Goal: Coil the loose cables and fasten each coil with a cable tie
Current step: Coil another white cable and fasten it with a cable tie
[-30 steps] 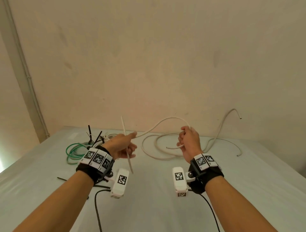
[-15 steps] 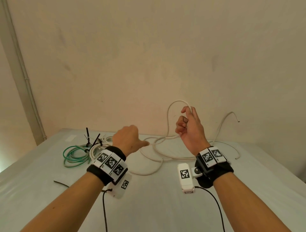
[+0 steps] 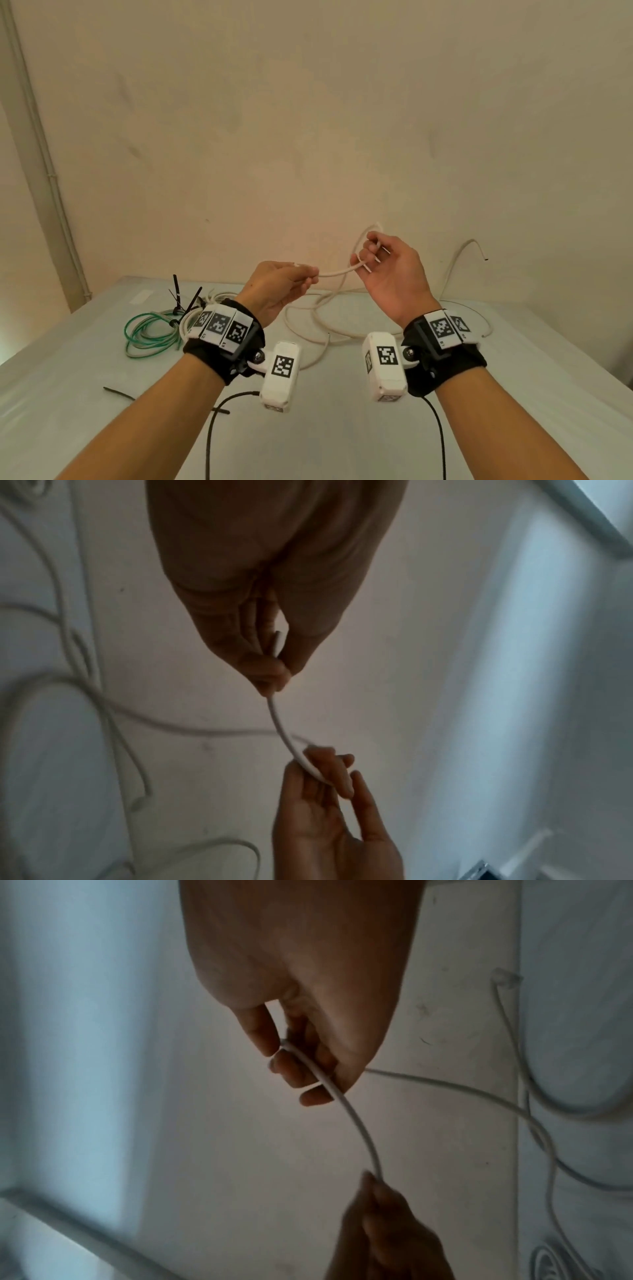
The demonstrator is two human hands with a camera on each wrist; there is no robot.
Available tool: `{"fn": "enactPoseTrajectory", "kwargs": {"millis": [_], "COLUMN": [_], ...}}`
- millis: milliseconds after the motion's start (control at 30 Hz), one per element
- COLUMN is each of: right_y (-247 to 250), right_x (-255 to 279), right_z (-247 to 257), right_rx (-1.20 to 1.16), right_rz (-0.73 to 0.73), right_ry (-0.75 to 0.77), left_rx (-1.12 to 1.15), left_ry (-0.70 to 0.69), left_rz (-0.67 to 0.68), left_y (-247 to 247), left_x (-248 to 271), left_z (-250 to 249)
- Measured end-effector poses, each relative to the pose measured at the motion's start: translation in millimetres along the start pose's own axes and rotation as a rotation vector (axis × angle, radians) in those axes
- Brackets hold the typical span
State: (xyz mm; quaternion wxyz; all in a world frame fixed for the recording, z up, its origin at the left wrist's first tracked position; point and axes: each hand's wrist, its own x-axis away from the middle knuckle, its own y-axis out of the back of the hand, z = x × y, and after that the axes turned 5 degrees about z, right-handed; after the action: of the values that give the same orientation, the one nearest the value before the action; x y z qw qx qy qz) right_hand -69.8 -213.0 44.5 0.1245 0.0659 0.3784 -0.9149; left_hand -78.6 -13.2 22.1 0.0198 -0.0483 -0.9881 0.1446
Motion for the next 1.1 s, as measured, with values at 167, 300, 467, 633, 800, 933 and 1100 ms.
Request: {"fn": "enactPoseTrajectory", "kwargs": {"millis": [167,300,467,633,800,933,1100], "right_y": [8.8,2.1,-16.1,-21.8,-17.8,-16.0,-8.5], "right_x": [-11.1,0.7,15.0,16.0,13.7,8.9,3.5], "right_z": [0.4,-7.1,0.3,8.2,9.0,11.6,21.4], "right_rx": [0.338,0.828,1.156,0.976,0.710,0.398,0.121], "right_rz": [-0.185,-0.042,0.233,0.268,0.143,0.099,0.137], "right_ry": [-0.166,-0.277,-0.227,-0.065,0.016,0.074,0.071], "left_rx": [-0.362,-0.470,-0.757,-0.679,-0.324,-0.175,-0.131], "left_ry": [-0.154,-0.336,-0.631,-0.602,-0.426,-0.294,-0.280], "left_rz": [-0.256,-0.343,-0.255,0.072,0.295,0.380,0.356], "left_y": [15.9,9.7,2.2,-4.8,-16.9,-27.6,-30.4], "left_x": [-2.6,-5.2,-8.6,-4.4,7.5,10.5,7.2], "left_z": [8.4,16.1,22.0,17.5,8.6,5.5,7.5]}}
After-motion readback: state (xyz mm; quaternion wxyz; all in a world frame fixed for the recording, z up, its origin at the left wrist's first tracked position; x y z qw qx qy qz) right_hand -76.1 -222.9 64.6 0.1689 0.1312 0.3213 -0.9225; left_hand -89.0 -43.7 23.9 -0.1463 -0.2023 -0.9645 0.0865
